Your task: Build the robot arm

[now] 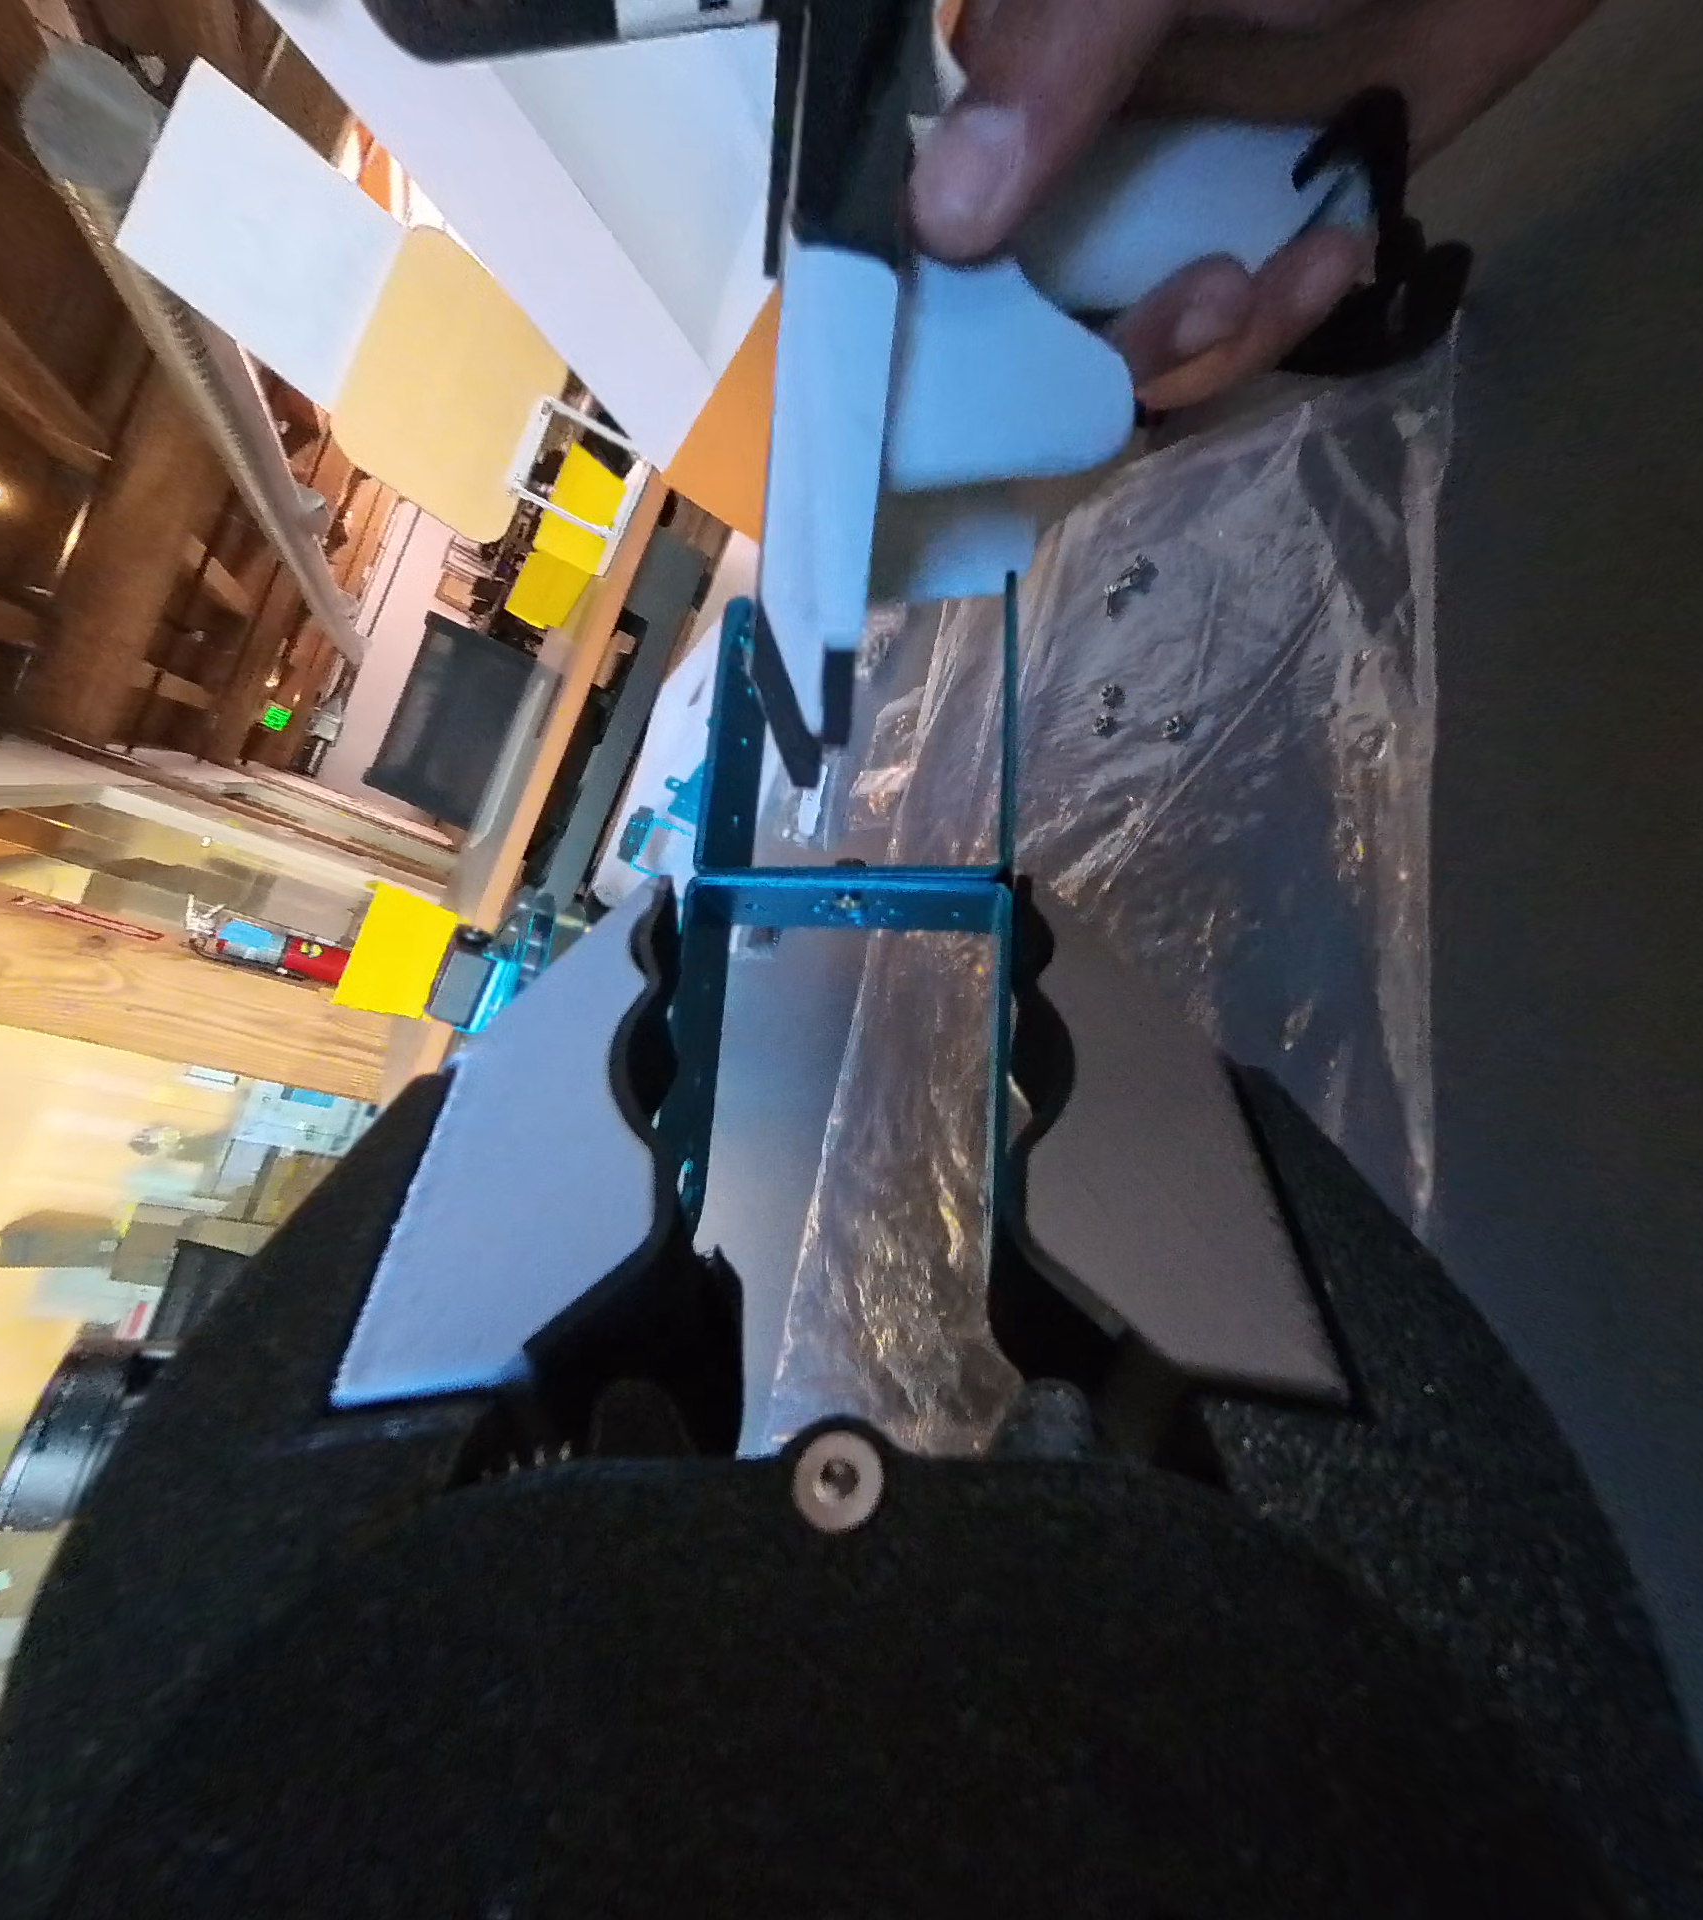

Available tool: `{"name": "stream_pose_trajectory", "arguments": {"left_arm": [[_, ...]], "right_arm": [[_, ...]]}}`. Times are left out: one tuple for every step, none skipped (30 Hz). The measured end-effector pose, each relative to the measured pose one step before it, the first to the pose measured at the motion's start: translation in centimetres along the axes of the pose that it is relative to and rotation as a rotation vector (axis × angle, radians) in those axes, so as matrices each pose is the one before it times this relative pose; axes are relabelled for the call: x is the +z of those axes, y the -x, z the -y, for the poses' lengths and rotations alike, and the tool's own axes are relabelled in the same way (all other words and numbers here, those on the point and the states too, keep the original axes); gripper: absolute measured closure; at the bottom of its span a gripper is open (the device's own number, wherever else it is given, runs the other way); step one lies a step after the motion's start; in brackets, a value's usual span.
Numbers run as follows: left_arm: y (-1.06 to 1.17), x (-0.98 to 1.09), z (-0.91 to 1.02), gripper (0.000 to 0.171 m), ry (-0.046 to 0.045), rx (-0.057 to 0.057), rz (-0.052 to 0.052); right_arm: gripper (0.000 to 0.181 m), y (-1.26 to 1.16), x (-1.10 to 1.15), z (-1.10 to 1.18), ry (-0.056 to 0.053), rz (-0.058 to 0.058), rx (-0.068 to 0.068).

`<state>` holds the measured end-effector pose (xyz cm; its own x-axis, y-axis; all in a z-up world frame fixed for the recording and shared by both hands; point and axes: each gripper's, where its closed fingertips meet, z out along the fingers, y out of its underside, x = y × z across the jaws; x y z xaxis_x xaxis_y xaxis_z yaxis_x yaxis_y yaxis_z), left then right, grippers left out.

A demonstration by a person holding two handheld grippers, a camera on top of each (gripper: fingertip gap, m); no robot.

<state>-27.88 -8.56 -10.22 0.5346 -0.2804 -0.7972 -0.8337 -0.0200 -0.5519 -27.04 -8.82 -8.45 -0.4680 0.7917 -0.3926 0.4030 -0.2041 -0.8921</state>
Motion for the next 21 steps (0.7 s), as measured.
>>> {"name": "stream_pose_trajectory", "arguments": {"left_arm": [[0.085, 0.041, 0.133, 0.108, 0.00109, 0.0017, 0.0159], [0.125, 0.066, 0.079, 0.108, 0.00486, 0.0052, 0.0177], [0.152, 0.045, 0.093, 0.108, 0.00378, 0.0079, 0.0204], [0.169, 0.044, 0.066, 0.108, 0.0049, 0.0089, 0.0211], [-0.005, 0.043, 0.079, 0.108, 0.00443, 0.0048, 0.0102], [0.045, 0.002, 0.208, 0.108, -0.00503, 0.0036, 0.0132], [0.014, 0.009, 0.205, 0.108, -0.00477, 0.0044, 0.0104], [0.153, 0.019, 0.154, 0.108, -0.0028, 0.0054, 0.0183], [0.02, 0.05, 0.154, 0.108, -0.00255, 0.0036, 0.0061], [-0.089, 0.087, 0.086, 0.108, 0.00317, -0.0014, -0.0055], [0.035, 0.068, 0.096, 0.108, 0.00023, -0.0008, 0.003], [0.091, 0.03, 0.086, 0.108, -0.00294, 0.0022, 0.0055], [-0.022, 0.04, 0.01, 0.108, 0.00158, -0.0005, -0.0056], [-0.036, 0.021, 0.033, 0.108, -0.00034, -0.0037, -0.0056], [-0.026, -0.001, 0.044, 0.108, -0.00255, -0.0038, -0.0036], [-0.059, -0.011, 0.038, 0.108, -0.00066, -0.0017, -0.0052], [0.012, -0.021, 0.045, 0.108, -0.00077, 0.003, 0.0011], [0.127, -0.047, 0.068, 0.108, -0.00097, 0.0111, 0.0116], [0.116, -0.045, 0.032, 0.108, 0.00279, 0.0214, 0.015], [0.079, -0.028, 0.044, 0.108, 0.00434, 0.0259, 0.0165], [0.072, -0.039, 0.036, 0.108, 0.00516, 0.0231, 0.0179]], "right_arm": [[0.161, -0.01, 0.201, -0.301, 0.018, -0.0052, -0.0088], [0.161, 0.131, 0.216, -0.259, 0.0148, 0.0018, -0.0089], [0.162, 0.01, 0.179, -0.149, 0.0058, -0.0057, -0.0088], [0.163, -0.163, 0.145, -0.161, 0.0055, -0.0143, -0.0001], [0.164, -0.048, 0.062, 0.027, -0.0056, -0.0037, 0.0079], [0.164, 0.174, 0.007, 0.209, -0.0154, 0.0157, 0.0124], [0.164, 0.247, -0.024, 0.236, -0.016, 0.025, 0.0184], [0.164, 0.02, -0.03, 0.132, -0.0091, 0.0115, 0.0195], [0.166, 0.089, -0.013, -0.004, -0.002, 0.0139, 0.0134], [0.171, 0.192, -0.026, -0.081, 0.0039, 0.0146, 0.0037], [0.172, -0.025, -0.042, 0.006, -0.0006, -0.0036, -0.0035], [0.173, 0.108, -0.063, 0.158, -0.0092, 0.0023, -0.0052], [0.173, 0.05, -0.041, 0.033, 0.0002, 0.0004, -0.0037], [0.173, -0.021, -0.023, -0.052, 0.0042, -0.0025, -0.0032], [0.173, 0.031, -0.031, 0.012, -0.0017, 0.002, -0.0002], [0.173, 0.023, -0.021, -0.045, 0.0028, 0.0014, -0.0013], [0.173, 0.019, -0.007, -0.006, 0.0011, 0.0003, -0.0021], [0.173, 0.058, -0.008, 0.109, -0.0062, 0.0024, 0.0004], [0.174, 0.061, 0.004, 0.107, -0.0075, 0.0061, 0.0098], [0.174, 0.053, -0.009, 0.053, 0.0002, 0.0114, 0.0256], [0.176, 0.076, -0.031, 0.072, -0.0004, 0.0156, 0.0395]]}}
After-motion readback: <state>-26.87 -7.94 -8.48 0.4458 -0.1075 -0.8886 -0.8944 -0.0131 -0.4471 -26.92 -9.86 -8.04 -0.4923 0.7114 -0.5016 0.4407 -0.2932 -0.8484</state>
